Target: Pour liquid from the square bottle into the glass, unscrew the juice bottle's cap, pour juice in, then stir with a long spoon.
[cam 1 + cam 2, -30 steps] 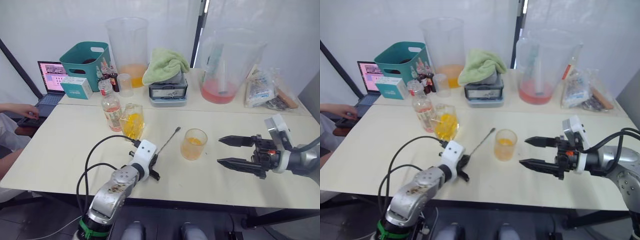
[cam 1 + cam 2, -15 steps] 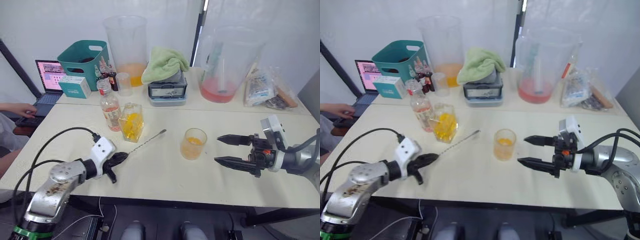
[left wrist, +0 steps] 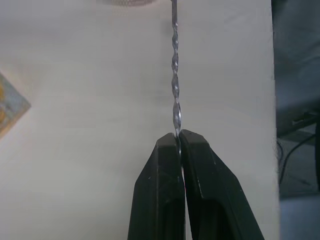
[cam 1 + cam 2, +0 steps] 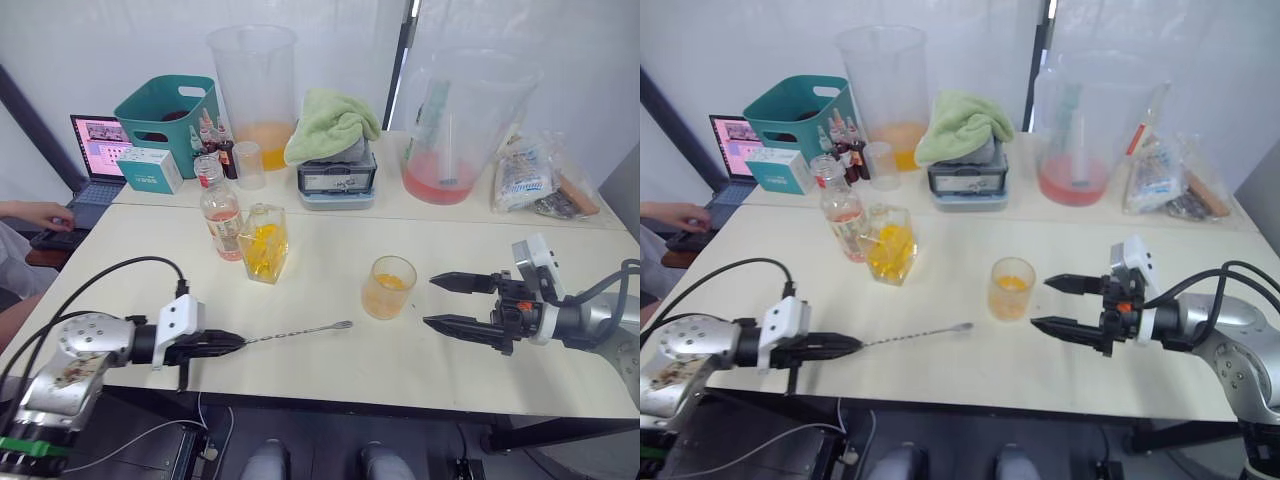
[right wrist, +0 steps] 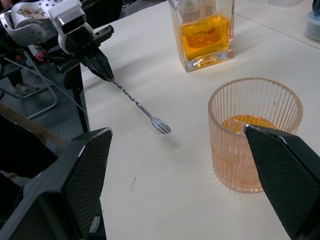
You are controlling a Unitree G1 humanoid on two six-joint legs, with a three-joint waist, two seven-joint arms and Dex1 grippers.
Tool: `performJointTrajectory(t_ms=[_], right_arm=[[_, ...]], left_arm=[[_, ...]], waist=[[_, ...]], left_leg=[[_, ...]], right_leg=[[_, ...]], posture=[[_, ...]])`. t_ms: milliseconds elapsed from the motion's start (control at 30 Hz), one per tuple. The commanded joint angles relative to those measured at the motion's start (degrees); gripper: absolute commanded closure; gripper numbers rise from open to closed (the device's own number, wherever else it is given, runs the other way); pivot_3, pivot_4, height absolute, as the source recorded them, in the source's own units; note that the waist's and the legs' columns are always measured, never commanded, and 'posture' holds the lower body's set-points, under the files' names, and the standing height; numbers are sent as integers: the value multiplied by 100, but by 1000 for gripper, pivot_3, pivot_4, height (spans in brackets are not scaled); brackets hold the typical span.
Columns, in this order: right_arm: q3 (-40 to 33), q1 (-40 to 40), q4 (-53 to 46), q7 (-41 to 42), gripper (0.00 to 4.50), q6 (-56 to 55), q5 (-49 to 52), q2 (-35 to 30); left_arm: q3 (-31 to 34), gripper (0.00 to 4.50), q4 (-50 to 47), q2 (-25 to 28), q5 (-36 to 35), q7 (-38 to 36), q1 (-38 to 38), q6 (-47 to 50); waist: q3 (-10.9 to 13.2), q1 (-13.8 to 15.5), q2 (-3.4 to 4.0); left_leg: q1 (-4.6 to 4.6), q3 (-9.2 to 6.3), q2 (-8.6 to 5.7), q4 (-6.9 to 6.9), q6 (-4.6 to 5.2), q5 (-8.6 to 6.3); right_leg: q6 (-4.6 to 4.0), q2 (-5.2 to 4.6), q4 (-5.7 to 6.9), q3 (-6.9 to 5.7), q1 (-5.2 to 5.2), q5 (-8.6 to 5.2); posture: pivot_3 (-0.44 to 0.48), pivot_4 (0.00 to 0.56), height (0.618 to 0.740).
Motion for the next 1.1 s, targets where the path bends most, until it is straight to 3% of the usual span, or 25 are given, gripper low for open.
performJointTrajectory(t_ms=[33,167,467,800,933,1100], right_arm=[[-212,0,-177,-54,0,-61,77,-46],[-243,10,-168,-83,0,-44,73,-84],[-251,109,-219,-207,0,-59,70,-22],[-315,215,-399,-410,0,-18,191,21],[-370,250,-444,-481,0,8,242,7],[-397,292,-501,-533,0,30,282,0]], left_arm=[[-254,4480,172,-33,428,86,-121,-427],[-502,4480,329,5,526,-32,-212,-291],[-494,1621,-161,175,365,-86,-599,456],[-1163,1621,-552,497,1070,13,-946,1215],[-1518,2785,-366,595,1506,19,-900,1181],[-1515,4407,-213,516,1490,40,-855,876]], waist=[[0,-24,0],[0,-43,0],[0,-10,0],[0,-21,0],[0,-20,1],[-6,-31,10]], left_leg=[[0,0,1,-1,0,0],[2,0,4,-3,1,0],[-1,0,1,1,1,0],[1,0,0,1,1,0],[4,0,1,1,2,0],[11,1,2,0,2,0]], right_leg=[[0,1,3,0,-3,0],[0,5,8,-1,-6,0],[0,3,8,-1,-4,0],[0,5,13,0,-4,0],[0,6,12,0,-2,0],[0,6,14,0,2,-1]], posture=[[0,150,740],[0,150,740],[0,150,740],[0,150,740],[0,150,740],[0,150,740]])
